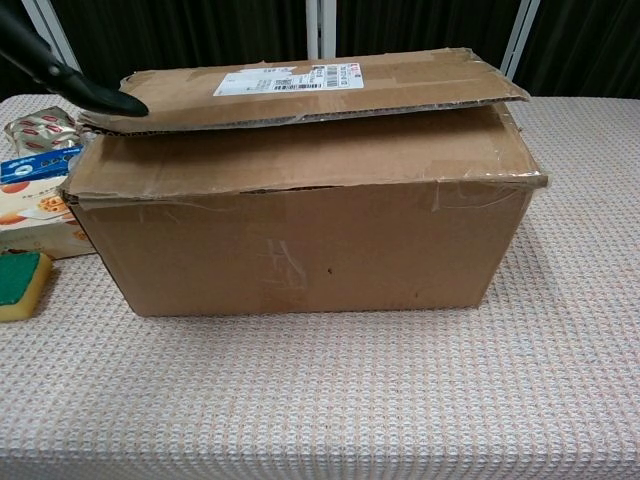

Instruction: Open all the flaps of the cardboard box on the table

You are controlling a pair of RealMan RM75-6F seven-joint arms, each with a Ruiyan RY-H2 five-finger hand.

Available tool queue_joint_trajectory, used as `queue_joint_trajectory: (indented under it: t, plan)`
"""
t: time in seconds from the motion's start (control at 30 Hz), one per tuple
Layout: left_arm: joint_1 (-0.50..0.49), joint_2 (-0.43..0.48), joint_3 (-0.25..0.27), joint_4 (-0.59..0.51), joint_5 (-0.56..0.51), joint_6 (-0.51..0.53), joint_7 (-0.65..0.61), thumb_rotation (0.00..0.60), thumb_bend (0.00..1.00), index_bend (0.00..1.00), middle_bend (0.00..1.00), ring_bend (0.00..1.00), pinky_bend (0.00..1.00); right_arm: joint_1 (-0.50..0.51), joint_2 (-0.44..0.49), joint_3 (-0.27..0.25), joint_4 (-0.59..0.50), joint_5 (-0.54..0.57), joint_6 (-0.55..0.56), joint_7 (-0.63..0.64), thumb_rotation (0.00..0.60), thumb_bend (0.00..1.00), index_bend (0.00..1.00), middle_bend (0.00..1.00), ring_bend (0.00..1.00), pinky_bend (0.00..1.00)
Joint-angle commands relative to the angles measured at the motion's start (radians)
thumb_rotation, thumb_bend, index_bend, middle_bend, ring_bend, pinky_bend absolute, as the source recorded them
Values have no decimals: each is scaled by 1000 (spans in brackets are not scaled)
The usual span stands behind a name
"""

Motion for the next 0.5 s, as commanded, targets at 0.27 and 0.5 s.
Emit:
queue_joint_trajectory:
  t: [0.27,0.5]
  plan:
    - [-65,-121,-11,80,-75,-43,92,600,0,176,188,170,282,-6,2,1,15,6,1,22,600,98,0,0,0,0]
    - [-93,-170,-15,132,-108,-49,150,600,0,175,188,170,282,-10,4,0,15,3,6,29,600,100,0,0,0,0]
